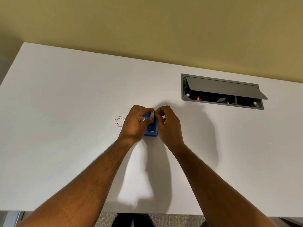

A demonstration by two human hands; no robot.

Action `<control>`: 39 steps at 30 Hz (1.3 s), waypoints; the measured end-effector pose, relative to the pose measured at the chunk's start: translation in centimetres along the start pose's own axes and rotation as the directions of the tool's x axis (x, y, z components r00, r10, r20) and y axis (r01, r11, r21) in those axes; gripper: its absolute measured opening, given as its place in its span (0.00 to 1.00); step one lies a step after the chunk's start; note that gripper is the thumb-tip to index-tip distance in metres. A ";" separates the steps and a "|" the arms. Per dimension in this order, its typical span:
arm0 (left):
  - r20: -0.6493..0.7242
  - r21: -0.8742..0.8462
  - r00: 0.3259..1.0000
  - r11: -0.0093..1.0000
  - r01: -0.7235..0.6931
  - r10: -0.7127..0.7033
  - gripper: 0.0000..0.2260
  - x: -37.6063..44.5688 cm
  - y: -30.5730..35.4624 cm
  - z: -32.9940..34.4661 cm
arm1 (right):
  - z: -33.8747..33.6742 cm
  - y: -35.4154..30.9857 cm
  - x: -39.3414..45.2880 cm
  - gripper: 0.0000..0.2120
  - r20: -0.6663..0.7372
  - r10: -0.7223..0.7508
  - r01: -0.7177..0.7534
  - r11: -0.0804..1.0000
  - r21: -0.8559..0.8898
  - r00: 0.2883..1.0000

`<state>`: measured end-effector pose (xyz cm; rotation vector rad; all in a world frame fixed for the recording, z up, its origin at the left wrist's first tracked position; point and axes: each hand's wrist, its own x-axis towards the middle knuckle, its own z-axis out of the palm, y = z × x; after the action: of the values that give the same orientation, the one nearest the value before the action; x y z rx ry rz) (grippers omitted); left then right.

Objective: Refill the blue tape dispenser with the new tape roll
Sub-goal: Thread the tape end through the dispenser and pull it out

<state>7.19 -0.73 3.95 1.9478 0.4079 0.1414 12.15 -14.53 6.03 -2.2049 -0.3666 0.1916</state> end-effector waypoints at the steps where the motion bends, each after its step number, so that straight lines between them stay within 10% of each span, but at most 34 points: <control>1: 0.004 0.005 1.000 1.000 -0.001 0.001 0.12 0.0 0.0 0.0 | 0.0 0.0 0.0 0.05 0.004 -0.017 0.017 1.000 -0.003 1.000; 20: 0.056 0.000 0.998 1.000 -0.017 0.017 0.16 0.3 -1.6 0.3 | 0.2 -0.4 -0.1 0.06 0.057 -0.171 0.179 0.959 -0.220 0.984; 39: 0.127 0.040 0.992 0.999 -0.011 0.006 0.23 0.5 -1.5 -0.6 | 0.0 0.4 -1.7 0.08 0.079 -0.051 0.058 0.995 -0.082 0.996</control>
<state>7.15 0.46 2.74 1.9865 0.3206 0.0150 10.61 -15.35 5.73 -2.2720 -0.4846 0.2355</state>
